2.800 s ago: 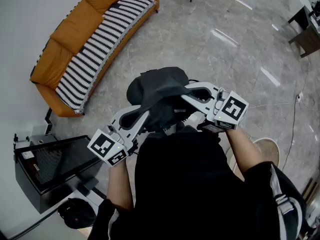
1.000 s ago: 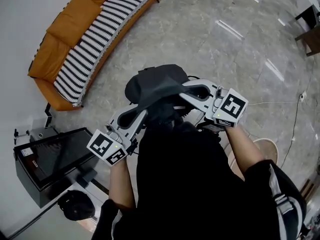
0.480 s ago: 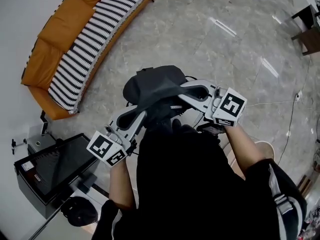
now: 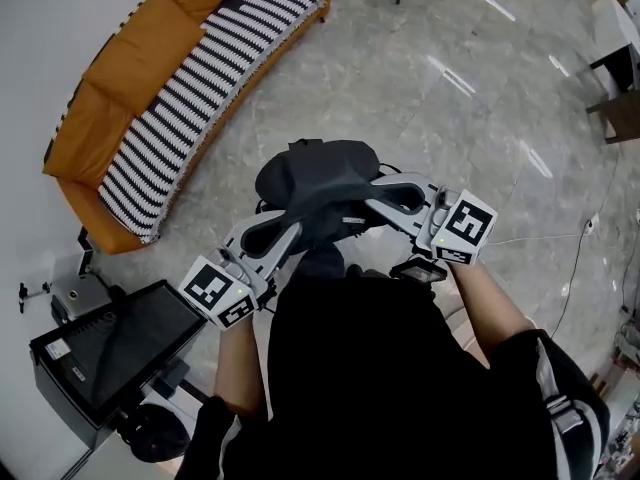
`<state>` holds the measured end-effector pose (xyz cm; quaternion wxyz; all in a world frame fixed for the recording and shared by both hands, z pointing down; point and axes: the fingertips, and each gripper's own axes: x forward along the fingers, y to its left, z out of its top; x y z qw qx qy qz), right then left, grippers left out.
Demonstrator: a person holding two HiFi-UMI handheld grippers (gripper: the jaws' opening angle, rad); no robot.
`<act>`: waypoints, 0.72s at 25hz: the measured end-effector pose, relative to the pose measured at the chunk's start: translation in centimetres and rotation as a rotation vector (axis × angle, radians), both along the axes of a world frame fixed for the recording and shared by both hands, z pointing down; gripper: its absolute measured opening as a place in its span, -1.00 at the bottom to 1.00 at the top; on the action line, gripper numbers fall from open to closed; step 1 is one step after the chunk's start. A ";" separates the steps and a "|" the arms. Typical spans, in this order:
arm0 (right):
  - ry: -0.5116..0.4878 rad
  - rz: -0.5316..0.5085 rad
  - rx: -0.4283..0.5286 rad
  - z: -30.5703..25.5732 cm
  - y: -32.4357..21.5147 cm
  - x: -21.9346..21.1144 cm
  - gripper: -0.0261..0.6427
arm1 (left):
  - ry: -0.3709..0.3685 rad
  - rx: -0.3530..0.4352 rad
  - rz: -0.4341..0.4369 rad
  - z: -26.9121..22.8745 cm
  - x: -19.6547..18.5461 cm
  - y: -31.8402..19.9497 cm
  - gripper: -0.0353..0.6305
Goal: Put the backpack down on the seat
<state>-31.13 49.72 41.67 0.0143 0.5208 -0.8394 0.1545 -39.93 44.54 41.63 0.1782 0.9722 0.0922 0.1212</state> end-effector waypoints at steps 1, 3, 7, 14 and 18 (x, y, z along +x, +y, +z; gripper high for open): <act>0.001 0.000 -0.002 0.0 -0.9 0.3 -0.79 | 0.002 0.000 0.003 -0.1 0.3 -0.9 -0.75; 0.003 0.003 -0.004 -0.2 -2.5 0.9 -0.79 | 0.006 0.002 0.009 -0.4 1.0 -2.5 -0.75; 0.010 0.019 0.005 -0.3 -5.2 2.1 -0.79 | 0.021 0.007 0.022 -0.7 2.2 -5.3 -0.75; 0.001 0.041 0.017 -0.7 -8.9 5.2 -0.79 | 0.032 0.025 0.038 -1.1 5.5 -9.4 -0.75; -0.014 0.046 0.028 -0.7 -10.6 7.6 -0.79 | 0.026 0.038 0.036 -0.9 8.1 -11.3 -0.75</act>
